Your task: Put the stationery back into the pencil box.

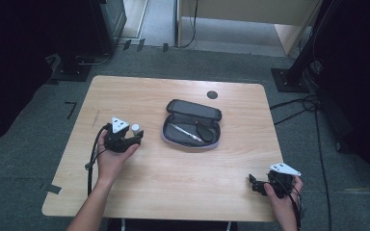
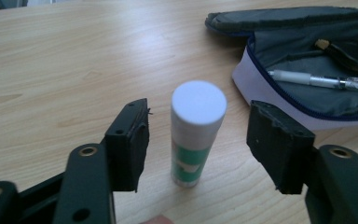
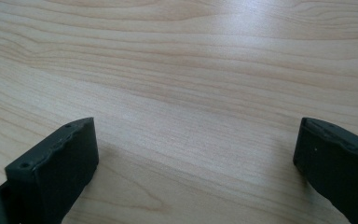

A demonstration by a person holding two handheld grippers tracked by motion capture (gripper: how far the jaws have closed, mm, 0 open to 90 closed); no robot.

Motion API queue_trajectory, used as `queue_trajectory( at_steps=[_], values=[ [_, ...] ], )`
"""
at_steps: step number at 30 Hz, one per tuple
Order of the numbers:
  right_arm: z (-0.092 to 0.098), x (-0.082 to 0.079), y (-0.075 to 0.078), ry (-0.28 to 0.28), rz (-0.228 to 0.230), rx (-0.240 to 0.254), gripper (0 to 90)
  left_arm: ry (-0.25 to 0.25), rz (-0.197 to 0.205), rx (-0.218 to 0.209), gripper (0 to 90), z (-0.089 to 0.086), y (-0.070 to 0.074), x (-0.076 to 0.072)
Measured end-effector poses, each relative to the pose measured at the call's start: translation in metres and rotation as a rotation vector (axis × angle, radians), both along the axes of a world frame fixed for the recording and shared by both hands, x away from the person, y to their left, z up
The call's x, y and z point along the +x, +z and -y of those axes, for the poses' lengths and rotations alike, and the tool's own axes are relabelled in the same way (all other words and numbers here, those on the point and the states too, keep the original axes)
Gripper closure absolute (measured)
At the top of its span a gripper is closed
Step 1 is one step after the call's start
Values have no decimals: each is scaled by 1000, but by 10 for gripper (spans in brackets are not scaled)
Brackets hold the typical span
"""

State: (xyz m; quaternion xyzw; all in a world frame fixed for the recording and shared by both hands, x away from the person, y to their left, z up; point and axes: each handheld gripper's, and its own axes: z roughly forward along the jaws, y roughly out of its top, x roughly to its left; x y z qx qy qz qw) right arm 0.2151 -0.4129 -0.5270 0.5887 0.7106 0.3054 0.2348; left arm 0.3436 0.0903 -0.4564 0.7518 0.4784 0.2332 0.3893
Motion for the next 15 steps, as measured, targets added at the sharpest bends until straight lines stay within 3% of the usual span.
queue_trajectory(
  at_steps=[6,10,15],
  values=[
    [0,0,0,-1,0,1,0,21,-19,48,479,9,-5,4],
    [0,0,0,-2,0,2,0,38,1,61,654,12,-7,3],
    [0,0,0,3,-1,0,0,12,15,42,662,13,-1,-1]
  ],
)
